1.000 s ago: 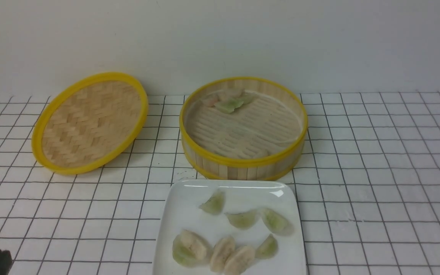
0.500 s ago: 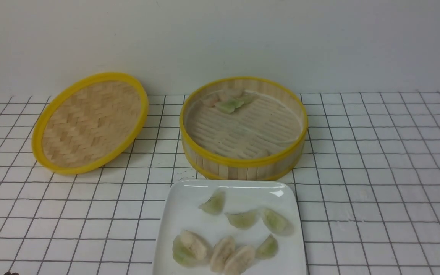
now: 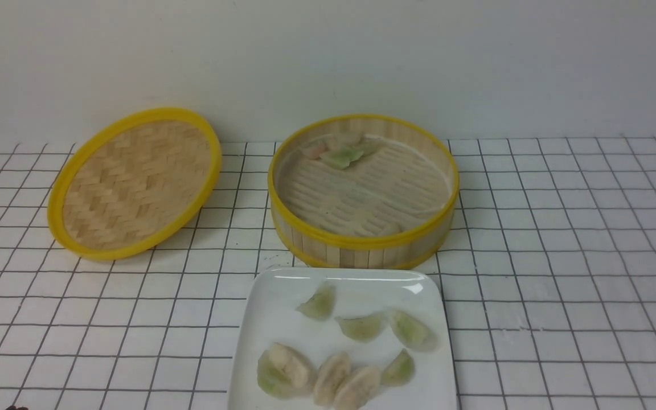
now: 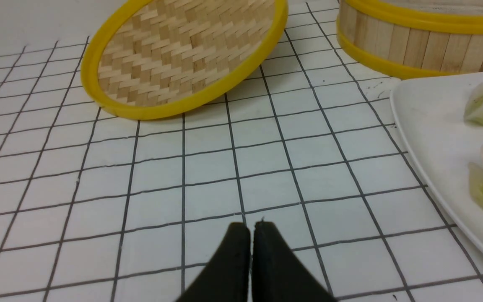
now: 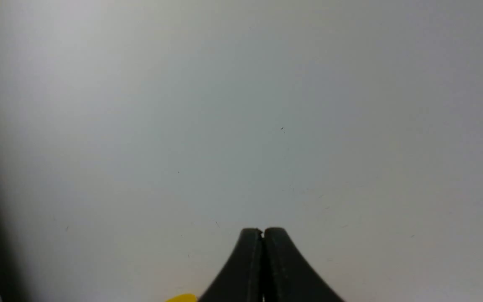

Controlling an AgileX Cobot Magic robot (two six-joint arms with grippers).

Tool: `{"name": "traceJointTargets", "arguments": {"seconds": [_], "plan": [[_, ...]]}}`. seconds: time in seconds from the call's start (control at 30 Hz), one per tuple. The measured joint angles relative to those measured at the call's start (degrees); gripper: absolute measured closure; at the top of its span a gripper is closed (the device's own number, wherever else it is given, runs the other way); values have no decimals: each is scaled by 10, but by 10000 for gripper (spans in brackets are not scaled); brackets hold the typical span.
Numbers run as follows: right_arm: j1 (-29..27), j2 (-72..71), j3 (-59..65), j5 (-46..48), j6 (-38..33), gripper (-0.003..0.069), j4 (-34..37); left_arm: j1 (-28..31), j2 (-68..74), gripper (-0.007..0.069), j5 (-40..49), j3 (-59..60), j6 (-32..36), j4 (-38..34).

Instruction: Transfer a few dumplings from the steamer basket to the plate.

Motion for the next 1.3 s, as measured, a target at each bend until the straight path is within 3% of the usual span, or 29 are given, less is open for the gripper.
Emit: {"name": "traceJointTargets", "arguments": {"seconds": [0.17,0.27,0.47,0.6,0.73,1.03,1.17,1.3], "plan": [[0,0,0,1,-14,669,6,0,0,631,0,0,0,0],[0,0,0,7,-100,669,83,0,0,631,0,0,0,0],[0,0,0,11,-361,669,290,0,0,631,0,0,0,0],[0,0,1,14,-410,669,333,0,0,631,0,0,0,0],[-6,0,20,12,-419,669,328,0,0,631,0,0,0,0],[-254,0,180,13,-421,669,297,0,0,631,0,0,0,0],[-321,1,252,10,-421,669,301,0,0,631,0,0,0,0],[-339,2,303,-13,-420,669,307,0,0,631,0,0,0,0]]}}
